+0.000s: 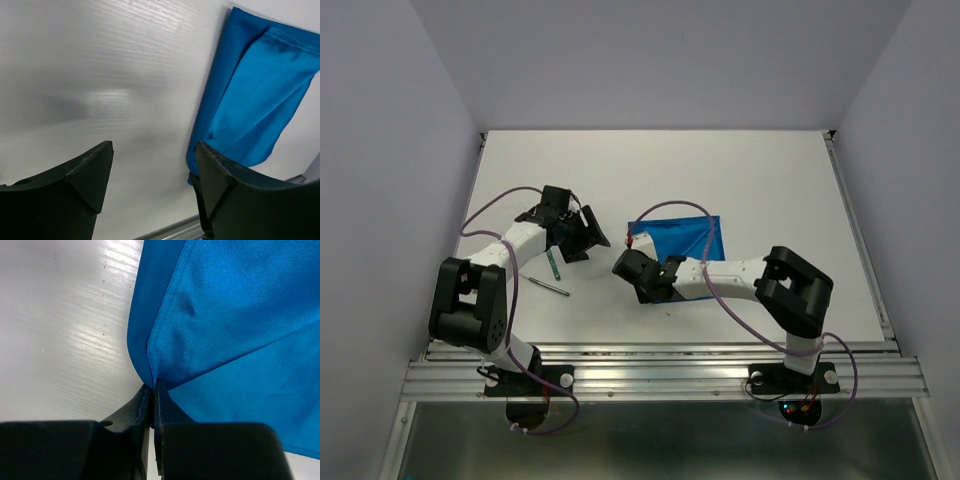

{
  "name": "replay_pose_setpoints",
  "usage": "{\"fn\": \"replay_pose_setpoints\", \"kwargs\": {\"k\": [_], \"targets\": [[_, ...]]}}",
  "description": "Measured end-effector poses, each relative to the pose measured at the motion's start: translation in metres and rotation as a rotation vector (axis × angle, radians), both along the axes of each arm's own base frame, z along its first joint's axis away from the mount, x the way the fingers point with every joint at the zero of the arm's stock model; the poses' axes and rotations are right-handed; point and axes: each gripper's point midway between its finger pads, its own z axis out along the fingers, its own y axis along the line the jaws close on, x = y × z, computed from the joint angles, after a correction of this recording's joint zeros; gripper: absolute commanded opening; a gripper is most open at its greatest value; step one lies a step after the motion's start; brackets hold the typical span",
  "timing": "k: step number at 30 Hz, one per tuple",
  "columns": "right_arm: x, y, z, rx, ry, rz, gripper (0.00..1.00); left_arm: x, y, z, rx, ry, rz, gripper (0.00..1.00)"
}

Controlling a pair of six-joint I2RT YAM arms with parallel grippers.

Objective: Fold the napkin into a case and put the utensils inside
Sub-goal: Pick up the upper triangle-folded napkin from the center of the board.

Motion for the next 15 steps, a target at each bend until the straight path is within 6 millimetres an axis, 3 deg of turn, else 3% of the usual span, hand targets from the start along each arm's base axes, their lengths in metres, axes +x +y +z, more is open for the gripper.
{"fn": "replay_pose_setpoints", "kwargs": {"k": [3,9,15], "targets": [[-0.003,-0.005,0.000,0.019,-0.012,0.021,0.01,-0.003,-0.013,0.003,-0.046,-0.005,-0.041,0.90],[-0.011,-0.016,0.000,0.057,-0.031,0.053,0.01,-0.009,-0.041,0.006,-0.106,-0.017,-0.131,0.90],[-0.018,-0.022,0.005,0.093,-0.041,0.081,0.01,-0.013,-0.062,-0.007,-0.170,0.009,-0.191,0.90]]}}
